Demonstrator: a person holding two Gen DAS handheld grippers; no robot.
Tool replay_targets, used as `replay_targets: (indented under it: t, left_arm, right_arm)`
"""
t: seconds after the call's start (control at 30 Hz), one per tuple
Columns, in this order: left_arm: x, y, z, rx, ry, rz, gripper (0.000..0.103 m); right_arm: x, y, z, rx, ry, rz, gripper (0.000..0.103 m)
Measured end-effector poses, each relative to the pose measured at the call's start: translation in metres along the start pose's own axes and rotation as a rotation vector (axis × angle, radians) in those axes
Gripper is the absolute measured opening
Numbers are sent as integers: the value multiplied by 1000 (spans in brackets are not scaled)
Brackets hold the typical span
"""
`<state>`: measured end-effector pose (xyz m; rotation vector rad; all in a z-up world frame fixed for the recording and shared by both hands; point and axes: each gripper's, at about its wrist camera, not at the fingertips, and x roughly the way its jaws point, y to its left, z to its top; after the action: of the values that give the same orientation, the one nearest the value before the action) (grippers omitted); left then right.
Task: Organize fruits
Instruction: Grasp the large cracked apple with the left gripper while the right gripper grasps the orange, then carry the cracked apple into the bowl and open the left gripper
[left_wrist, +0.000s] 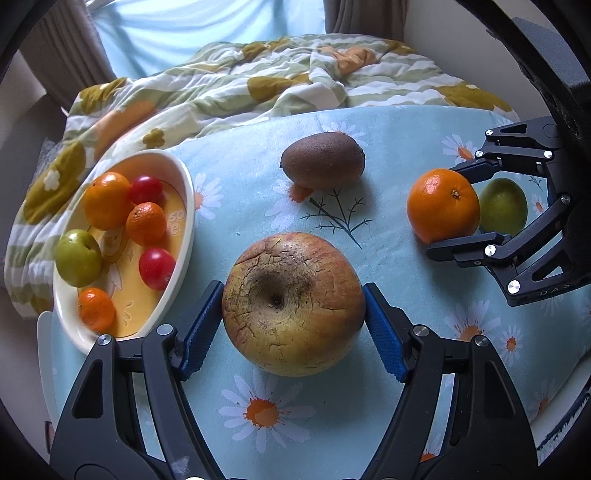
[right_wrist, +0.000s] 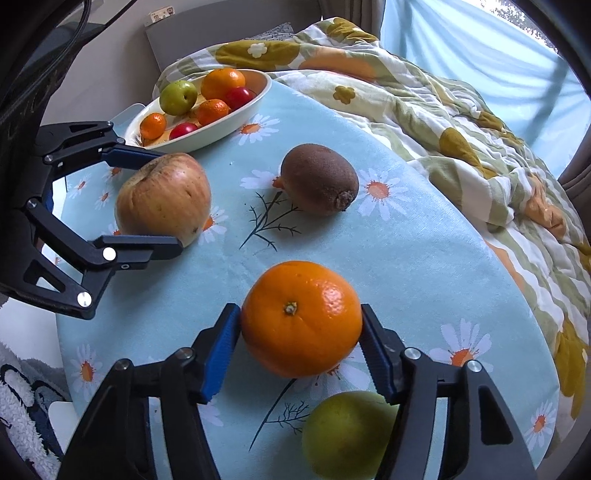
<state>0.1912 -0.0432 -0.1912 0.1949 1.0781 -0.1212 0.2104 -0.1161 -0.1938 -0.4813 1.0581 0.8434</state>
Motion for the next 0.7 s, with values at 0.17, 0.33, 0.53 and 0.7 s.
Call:
replay_targets:
  t: [0.17,0.33,0.53,0.7]
  left_arm:
    - [-6,5,-6,-33,-3,10,79]
    - [-16,8,-8,-56,-15,25,79]
    - [-45,14,-10,-87,-49,49,79]
    - [-75,28,-13,-130,-90,78,79]
  right_arm:
    - [-5,4,0,-9,-14,4,56]
    - [-16,10,3,-6,-37,9,56]
    - [-39,21,12,6,-77,16,56]
    - [-61,33,25,32,-111,29,56]
